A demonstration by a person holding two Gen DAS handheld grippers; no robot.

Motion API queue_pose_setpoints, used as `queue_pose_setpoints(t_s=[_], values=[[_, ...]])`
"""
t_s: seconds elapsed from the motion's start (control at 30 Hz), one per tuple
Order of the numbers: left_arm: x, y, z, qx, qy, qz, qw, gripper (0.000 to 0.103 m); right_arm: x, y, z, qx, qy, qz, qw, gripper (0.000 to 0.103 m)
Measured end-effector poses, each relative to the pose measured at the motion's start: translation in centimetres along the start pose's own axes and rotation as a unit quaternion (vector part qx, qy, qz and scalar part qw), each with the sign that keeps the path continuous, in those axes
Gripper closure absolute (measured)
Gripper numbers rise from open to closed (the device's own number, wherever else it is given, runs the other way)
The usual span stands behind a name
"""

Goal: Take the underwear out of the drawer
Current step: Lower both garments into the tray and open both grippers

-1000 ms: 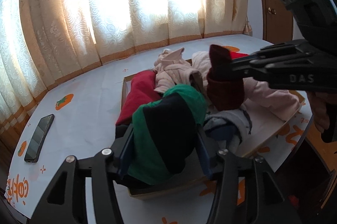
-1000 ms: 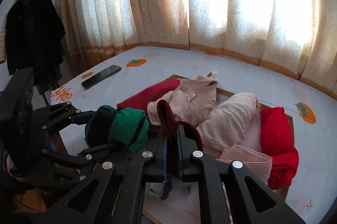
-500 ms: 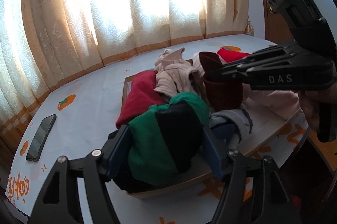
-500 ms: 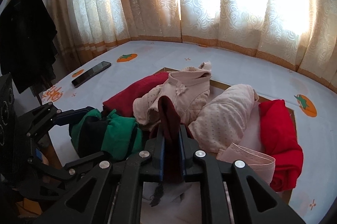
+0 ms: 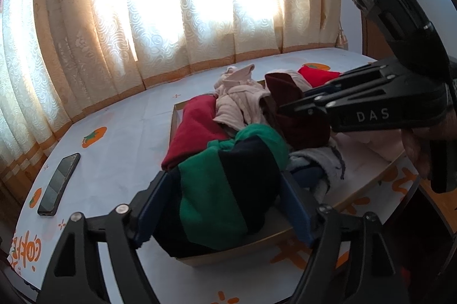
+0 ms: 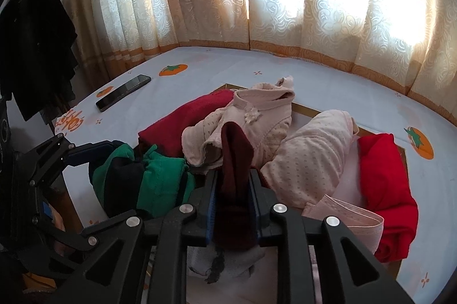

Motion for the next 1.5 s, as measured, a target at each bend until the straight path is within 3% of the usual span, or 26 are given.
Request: queue_pose_setpoints(t_s=[0.33,0.4,0.43,0.47,1.2,1.5], values=[[-0.2,0.0,-0.7,0.013,-0.006,-0.007,0.9999,0.010,-0.7,-0.4,-0.2,0.008,0.004,-0.012,1.000,0.074],[-0.2,0.0,-0.8,0.014,-0.008,-0.008,0.9998,0.008,-0.9,-0.4,-0.2,0.011,-0.002,-0.011,1.000,0.057],[-0.2,0.0,-0.8,0.014,-0.007,-0.008,0.9998,0.008,-1.0,-0.5,-0.3,0.014,-0.003,-0.010,1.000,0.040],[-0.2,0.0,-0.8,0.014,-0.007,-0.008,0.9998,0.008,-1.2,-0.5,-0.4,0.017,-0.003,-0.010,1.000,0.032],[-1.9,0.8,-2.9,0.030,-0.019,-0.035,0.9988,0.002,-2.5,-0.4,-3.6,0.058,-0.002,-0.019,0.998,0.031],[-2.8,1.8,-4.3,0.036,-0.021,-0.061,0.9972,0.001,-3.6,0.7,-5.0,0.058,-0.030,-0.017,0.998,0.030]])
Point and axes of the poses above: each gripper's, at about its wrist camera, not at the fingertips, and z roughly the way its jaws point, x to its right, y to its underside, the point moved 5 cm from there along z, roughly the way its jaws point, and after that the axes turned 10 degrees about -z, right-handed, at the moved point
